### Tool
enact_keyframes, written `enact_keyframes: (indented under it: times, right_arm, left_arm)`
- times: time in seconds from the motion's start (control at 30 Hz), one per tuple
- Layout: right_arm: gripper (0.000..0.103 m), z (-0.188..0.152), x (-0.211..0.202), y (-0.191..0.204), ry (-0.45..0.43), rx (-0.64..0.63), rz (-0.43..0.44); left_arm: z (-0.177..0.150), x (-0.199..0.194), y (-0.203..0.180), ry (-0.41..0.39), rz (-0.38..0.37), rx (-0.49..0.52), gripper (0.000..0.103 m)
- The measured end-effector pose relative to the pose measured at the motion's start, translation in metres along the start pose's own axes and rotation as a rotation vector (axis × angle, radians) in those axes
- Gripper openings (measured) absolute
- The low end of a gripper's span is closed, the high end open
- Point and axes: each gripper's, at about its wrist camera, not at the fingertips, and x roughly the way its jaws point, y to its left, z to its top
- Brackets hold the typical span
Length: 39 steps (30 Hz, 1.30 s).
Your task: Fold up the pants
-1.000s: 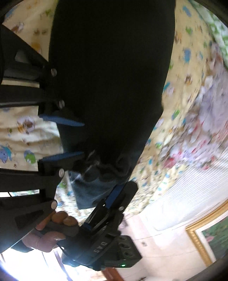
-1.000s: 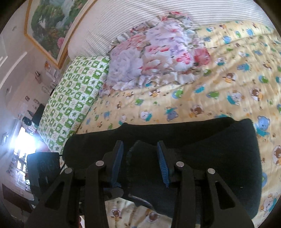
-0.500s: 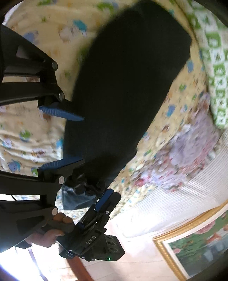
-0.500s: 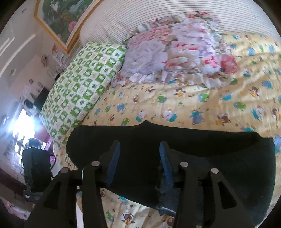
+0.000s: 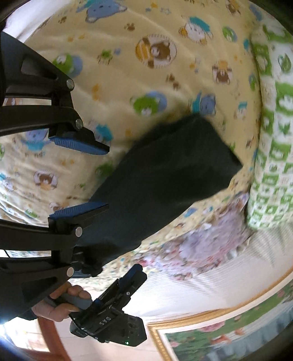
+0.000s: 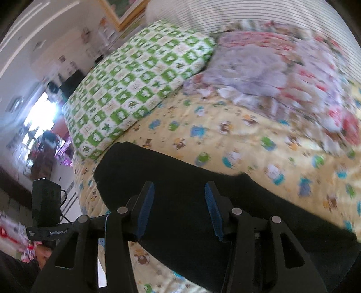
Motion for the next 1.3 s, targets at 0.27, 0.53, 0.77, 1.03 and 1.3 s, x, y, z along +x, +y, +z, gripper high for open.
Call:
enact_keyframes:
  times: [0.27,0.53,0.77,1.03,1.3]
  right_arm:
    - [0.049,0.026,0.033,0.019,0.059,-0.084,0.048]
    - [0.049,0.048,0.058,0.032,0.081,-0.146,0.090]
    - [0.065,0.070,0.092,0.055,0.192,-0.321,0.207]
    - [0.065,0.092,0.151,0.076,0.378,-0.443,0.280]
    - [0.037,0.083,0.191,0.084,0.453,-0.454,0.283]
  left_arm:
    - [0.010,0.001,0.011,-0.027,0.014,-0.050,0.043]
    - [0.029,0.012,0.022,-0.052,0.007,-0.104,0.044]
    - [0.036,0.018,0.029,-0.076,-0.017,-0.149,0.044]
    - [0.037,0.020,0.026,-0.099,-0.006,-0.128,0.035]
    - [0.039,0.023,0.033,-0.118,-0.022,-0.145,0.018]
